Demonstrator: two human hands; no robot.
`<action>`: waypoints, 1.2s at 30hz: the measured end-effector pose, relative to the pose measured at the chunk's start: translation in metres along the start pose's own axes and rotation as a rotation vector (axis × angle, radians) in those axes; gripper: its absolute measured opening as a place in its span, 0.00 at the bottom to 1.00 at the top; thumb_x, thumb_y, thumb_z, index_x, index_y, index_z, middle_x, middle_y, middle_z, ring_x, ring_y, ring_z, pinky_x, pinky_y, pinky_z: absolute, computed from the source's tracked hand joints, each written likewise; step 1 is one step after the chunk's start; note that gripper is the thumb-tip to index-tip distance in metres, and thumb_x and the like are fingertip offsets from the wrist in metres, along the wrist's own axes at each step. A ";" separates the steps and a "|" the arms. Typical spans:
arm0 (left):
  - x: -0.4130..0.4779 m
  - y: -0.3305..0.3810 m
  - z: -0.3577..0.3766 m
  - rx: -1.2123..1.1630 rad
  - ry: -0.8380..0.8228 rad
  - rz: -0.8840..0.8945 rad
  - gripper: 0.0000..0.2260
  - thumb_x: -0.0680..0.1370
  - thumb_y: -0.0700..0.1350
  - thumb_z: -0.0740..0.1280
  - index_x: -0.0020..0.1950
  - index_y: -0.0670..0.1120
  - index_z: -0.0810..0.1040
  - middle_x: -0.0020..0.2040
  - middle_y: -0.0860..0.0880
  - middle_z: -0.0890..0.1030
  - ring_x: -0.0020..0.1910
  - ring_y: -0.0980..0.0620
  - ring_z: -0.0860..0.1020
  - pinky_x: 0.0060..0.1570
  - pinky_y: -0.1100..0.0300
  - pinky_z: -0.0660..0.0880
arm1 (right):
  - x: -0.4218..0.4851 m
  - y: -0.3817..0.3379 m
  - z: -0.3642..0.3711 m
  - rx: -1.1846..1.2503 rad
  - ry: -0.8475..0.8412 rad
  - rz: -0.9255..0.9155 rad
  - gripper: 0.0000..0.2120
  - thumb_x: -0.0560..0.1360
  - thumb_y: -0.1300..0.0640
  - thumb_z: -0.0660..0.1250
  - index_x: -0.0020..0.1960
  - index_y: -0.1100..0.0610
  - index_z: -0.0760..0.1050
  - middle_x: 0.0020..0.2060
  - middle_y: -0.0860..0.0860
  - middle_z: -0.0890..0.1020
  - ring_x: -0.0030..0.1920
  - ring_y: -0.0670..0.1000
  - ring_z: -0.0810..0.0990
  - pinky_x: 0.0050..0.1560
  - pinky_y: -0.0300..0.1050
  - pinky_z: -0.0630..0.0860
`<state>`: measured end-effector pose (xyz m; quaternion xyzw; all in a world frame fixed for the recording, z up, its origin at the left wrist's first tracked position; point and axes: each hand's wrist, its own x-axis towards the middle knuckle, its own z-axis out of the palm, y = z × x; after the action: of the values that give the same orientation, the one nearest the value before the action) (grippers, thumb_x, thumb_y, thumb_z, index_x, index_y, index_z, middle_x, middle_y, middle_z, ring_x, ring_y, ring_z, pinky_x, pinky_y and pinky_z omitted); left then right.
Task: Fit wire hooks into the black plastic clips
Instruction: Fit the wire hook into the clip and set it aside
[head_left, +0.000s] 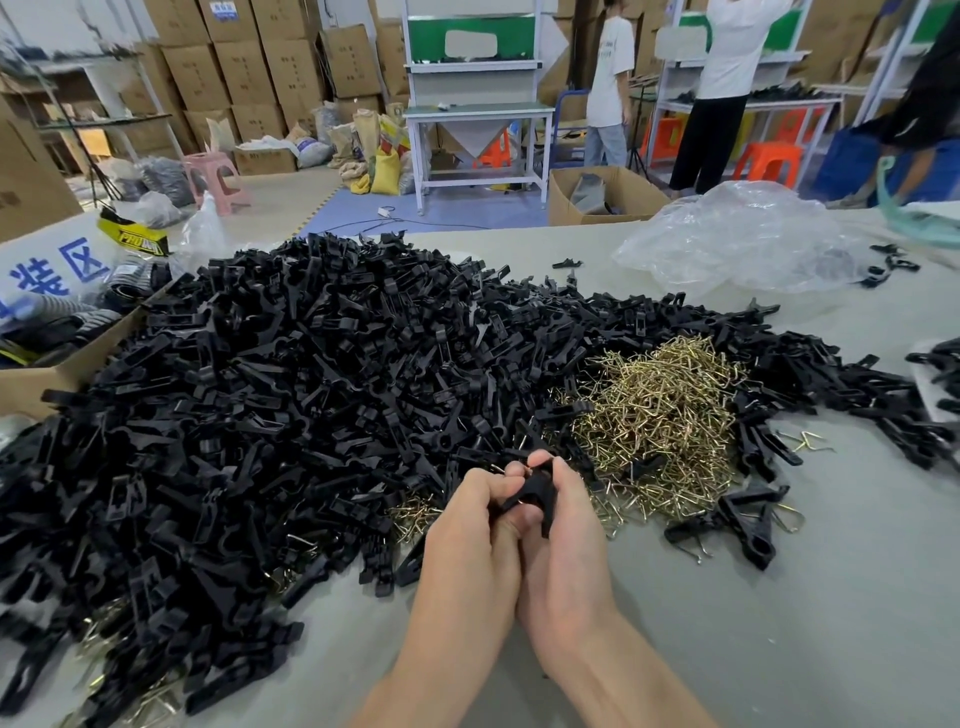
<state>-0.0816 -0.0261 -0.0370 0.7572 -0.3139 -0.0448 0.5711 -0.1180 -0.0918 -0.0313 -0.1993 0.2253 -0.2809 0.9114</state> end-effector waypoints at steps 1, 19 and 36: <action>0.001 -0.001 0.000 0.000 -0.010 -0.001 0.12 0.77 0.36 0.71 0.44 0.54 0.76 0.46 0.71 0.80 0.47 0.69 0.78 0.44 0.78 0.68 | 0.001 -0.001 -0.002 0.003 -0.008 0.006 0.15 0.82 0.50 0.62 0.41 0.52 0.81 0.39 0.50 0.81 0.35 0.46 0.81 0.44 0.43 0.80; -0.004 0.021 0.016 0.020 -0.127 0.175 0.12 0.75 0.58 0.69 0.58 0.66 0.77 0.48 0.58 0.82 0.43 0.56 0.82 0.39 0.70 0.76 | -0.022 -0.068 -0.035 -0.541 -0.139 -0.316 0.13 0.80 0.61 0.67 0.60 0.47 0.84 0.55 0.50 0.86 0.54 0.49 0.83 0.58 0.49 0.81; 0.039 0.216 0.288 0.046 -0.586 0.371 0.30 0.79 0.56 0.68 0.77 0.48 0.63 0.72 0.47 0.63 0.70 0.49 0.68 0.64 0.62 0.62 | -0.092 -0.244 -0.118 -0.272 0.345 -0.639 0.15 0.85 0.54 0.57 0.70 0.49 0.72 0.56 0.49 0.85 0.51 0.49 0.86 0.53 0.45 0.80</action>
<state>-0.2644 -0.3206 0.0679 0.6549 -0.5979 -0.1487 0.4377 -0.3512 -0.2507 0.0194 -0.3281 0.3372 -0.5477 0.6918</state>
